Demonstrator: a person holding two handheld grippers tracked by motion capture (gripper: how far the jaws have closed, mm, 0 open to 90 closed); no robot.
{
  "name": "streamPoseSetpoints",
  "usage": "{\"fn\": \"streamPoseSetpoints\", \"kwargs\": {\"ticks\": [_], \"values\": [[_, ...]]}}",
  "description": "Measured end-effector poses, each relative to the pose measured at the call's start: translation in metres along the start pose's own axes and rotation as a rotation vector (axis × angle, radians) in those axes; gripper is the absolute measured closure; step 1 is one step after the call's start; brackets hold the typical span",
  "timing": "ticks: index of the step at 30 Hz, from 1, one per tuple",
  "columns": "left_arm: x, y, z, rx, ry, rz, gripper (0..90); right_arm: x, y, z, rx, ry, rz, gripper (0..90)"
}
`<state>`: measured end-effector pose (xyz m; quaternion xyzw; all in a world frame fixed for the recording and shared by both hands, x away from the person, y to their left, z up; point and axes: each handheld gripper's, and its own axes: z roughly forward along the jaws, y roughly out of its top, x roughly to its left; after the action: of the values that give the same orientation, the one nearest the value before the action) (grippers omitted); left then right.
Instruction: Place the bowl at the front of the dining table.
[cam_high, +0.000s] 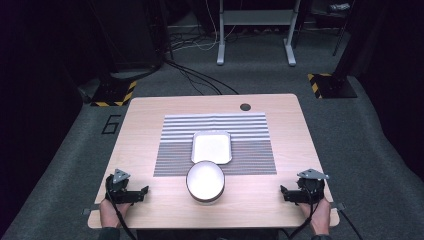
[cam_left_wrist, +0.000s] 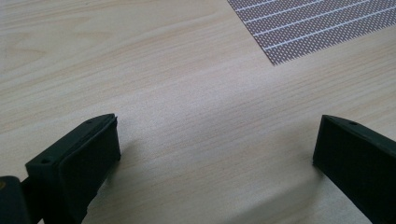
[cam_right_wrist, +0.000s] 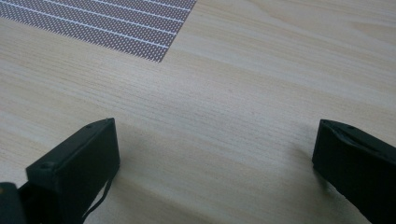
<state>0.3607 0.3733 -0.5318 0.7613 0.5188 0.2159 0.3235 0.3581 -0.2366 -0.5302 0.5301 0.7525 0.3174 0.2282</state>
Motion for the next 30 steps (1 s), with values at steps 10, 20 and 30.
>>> {"fn": "streamPoseSetpoints", "kwargs": {"ticks": [10, 20, 30], "values": [[0.0, 0.0, 0.0, 0.002, -0.003, 0.005, 0.1, 0.0, 0.001, 0.0, 0.003, -0.01, 0.017, 0.0], [-0.003, 0.001, -0.001, 0.014, 0.027, -0.024, 0.0, 0.004, 0.005, -0.002, 0.016, -0.025, 0.015, 0.0], [-0.008, 0.006, -0.012, -0.001, 0.004, -0.021, 0.0, 0.017, 0.021, -0.017, -0.017, 0.005, -0.011, 0.4]]}}
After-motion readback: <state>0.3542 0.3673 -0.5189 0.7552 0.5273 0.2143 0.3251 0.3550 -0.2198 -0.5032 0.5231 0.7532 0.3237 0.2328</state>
